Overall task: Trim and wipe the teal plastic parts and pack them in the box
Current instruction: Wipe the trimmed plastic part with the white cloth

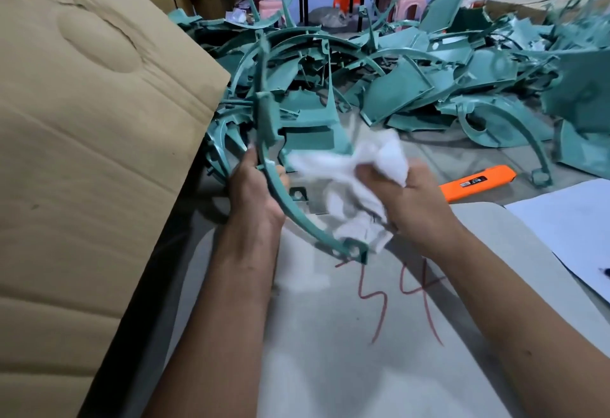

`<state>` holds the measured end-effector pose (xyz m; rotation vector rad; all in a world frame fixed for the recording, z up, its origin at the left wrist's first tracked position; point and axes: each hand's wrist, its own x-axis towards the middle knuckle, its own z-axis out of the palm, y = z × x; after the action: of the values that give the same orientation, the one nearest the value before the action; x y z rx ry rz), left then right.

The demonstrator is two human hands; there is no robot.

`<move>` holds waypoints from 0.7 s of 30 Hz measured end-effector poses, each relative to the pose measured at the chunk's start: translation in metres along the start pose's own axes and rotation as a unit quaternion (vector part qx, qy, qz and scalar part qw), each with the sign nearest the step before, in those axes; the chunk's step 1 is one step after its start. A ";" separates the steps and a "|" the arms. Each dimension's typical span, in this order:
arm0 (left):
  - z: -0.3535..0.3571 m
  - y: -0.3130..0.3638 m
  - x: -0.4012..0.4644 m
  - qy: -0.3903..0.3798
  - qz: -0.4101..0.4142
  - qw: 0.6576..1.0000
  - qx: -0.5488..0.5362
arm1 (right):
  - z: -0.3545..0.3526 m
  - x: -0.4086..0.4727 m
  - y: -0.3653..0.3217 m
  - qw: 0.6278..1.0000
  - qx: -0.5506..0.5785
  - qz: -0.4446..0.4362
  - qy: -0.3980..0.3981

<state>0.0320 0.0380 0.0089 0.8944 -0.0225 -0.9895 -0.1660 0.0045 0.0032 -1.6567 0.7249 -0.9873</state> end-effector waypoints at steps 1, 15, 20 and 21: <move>0.001 -0.001 -0.002 -0.004 0.003 1.000 0.019 | 0.001 0.000 -0.001 0.998 0.045 0.013 0.049; 0.012 -0.032 -0.025 -0.056 -0.101 0.964 0.238 | -0.002 0.002 -0.003 0.997 0.080 0.007 -0.010; 0.025 -0.020 -0.029 -0.173 -0.056 0.967 0.175 | -0.001 -0.006 0.000 0.976 0.095 0.143 -0.136; 0.023 -0.018 -0.022 -0.184 -0.062 0.968 0.158 | 0.003 -0.009 0.000 0.973 0.042 0.130 -0.185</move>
<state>-0.0027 0.0351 0.0198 0.9986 -0.4554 -1.2820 -0.1677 0.0137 0.0003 -1.5653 0.6181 -0.4969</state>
